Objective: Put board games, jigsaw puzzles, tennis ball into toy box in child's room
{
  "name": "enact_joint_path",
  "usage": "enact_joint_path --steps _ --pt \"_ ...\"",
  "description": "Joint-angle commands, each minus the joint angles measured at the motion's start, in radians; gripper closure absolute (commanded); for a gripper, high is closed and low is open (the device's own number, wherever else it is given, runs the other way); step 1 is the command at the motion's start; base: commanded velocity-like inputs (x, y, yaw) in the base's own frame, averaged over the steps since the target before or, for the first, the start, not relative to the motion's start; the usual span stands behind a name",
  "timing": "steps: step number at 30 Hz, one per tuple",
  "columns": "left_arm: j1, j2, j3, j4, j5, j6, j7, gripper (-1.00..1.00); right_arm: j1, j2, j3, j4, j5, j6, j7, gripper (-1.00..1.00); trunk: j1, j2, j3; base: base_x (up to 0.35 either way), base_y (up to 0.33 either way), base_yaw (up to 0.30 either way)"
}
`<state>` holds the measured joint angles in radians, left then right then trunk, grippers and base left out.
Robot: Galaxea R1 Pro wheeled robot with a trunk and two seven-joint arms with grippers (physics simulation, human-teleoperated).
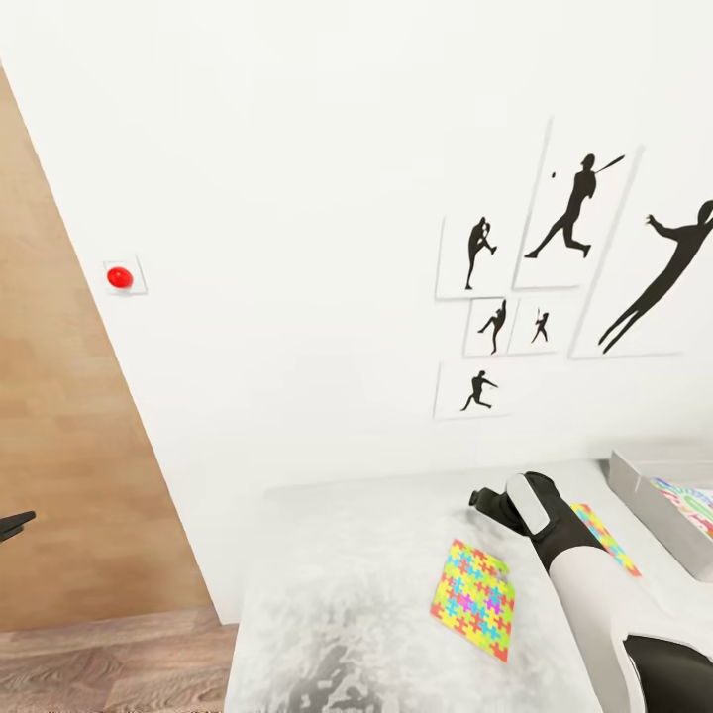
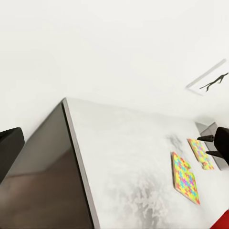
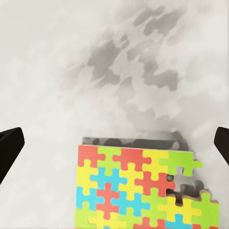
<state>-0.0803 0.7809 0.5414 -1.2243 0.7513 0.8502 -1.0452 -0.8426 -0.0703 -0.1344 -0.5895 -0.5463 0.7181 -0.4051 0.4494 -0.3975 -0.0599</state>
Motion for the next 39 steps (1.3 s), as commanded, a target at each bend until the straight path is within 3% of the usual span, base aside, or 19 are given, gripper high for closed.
enact_joint_path --steps 1,39 --pt "-0.001 0.0 0.0 0.0 0.003 0.006 -0.001 -1.0 -0.001 0.0 -0.001 -0.001 -0.011 0.001 -0.009 -1.0 0.001 -0.002 -0.004 0.0 0.0 0.0" --pt "-0.001 0.0 0.0 0.0 0.003 0.005 -0.001 -1.0 -0.003 -0.011 -0.019 0.001 -0.012 -0.044 -0.017 -1.0 0.001 -0.002 -0.067 0.0 0.0 0.0"
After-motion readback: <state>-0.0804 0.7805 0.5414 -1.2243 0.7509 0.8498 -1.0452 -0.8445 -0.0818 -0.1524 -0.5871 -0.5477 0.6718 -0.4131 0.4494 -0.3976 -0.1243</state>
